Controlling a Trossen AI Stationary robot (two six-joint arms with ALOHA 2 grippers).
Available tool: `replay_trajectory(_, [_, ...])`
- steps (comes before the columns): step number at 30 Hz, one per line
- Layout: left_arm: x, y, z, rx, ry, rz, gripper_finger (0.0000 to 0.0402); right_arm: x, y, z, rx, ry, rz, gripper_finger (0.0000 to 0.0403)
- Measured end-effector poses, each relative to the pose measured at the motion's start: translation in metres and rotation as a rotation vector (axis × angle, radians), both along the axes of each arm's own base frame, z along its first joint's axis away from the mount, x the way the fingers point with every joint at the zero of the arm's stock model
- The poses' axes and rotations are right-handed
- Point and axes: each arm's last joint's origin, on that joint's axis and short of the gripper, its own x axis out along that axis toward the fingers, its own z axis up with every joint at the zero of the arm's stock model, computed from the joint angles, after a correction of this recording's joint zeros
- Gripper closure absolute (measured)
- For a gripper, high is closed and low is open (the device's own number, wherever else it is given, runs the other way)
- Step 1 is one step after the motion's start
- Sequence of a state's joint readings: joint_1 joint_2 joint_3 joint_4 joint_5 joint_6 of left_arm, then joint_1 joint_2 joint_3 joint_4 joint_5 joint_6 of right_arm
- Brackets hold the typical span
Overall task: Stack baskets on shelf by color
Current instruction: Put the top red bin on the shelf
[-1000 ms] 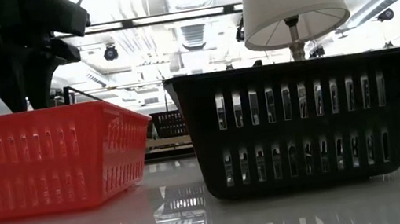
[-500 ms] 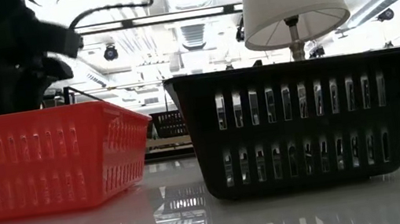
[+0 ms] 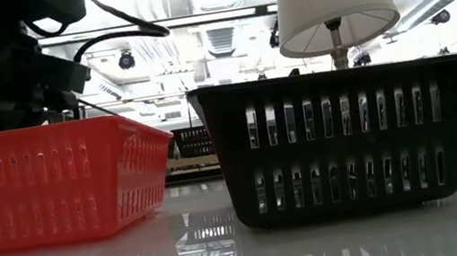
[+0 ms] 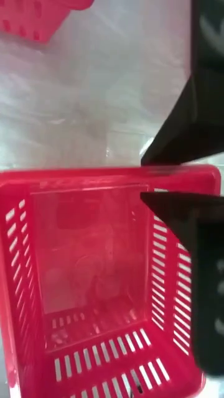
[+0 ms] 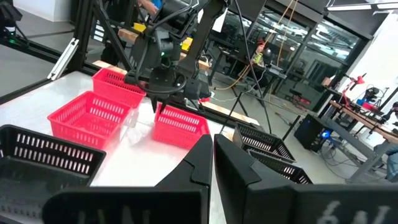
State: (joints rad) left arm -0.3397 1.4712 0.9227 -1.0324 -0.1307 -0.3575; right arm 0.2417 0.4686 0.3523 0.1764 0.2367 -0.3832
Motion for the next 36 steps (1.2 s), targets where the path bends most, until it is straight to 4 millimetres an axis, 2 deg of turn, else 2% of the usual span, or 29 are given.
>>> replay_trajectory(2, [0.001, 0.0, 0.002, -0.001, -0.002, 0.0, 0.039, 0.0, 0.0, 0.0, -0.001, 0.0, 0.0, 0.0394])
replay_trajectory(8, [0.011, -0.004, 0.024, -0.006, -0.063, -0.002, 0.0399, 0.0, 0.0, 0.0, -0.002, 0.001, 0.0, 0.0394])
replay_trajectory(18, [0.039, -0.008, 0.097, 0.122, -0.343, -0.019, 0.0401, 0.0, 0.0, -0.001, -0.005, 0.011, -0.001, 0.0394])
replay_trajectory(22, [0.05, -0.008, 0.119, 0.185, -0.48, -0.067, 0.0401, 0.0, 0.0, -0.001, -0.005, 0.014, -0.001, 0.0394])
replay_trajectory(29, [0.073, 0.001, 0.131, 0.223, -0.671, -0.137, 0.0401, -0.002, -0.001, -0.002, -0.008, 0.026, -0.001, 0.0394])
replay_trajectory(36, [0.1, 0.024, 0.119, 0.295, -0.681, -0.144, 0.0401, -0.011, -0.003, 0.008, 0.039, 0.062, -0.005, 0.0394])
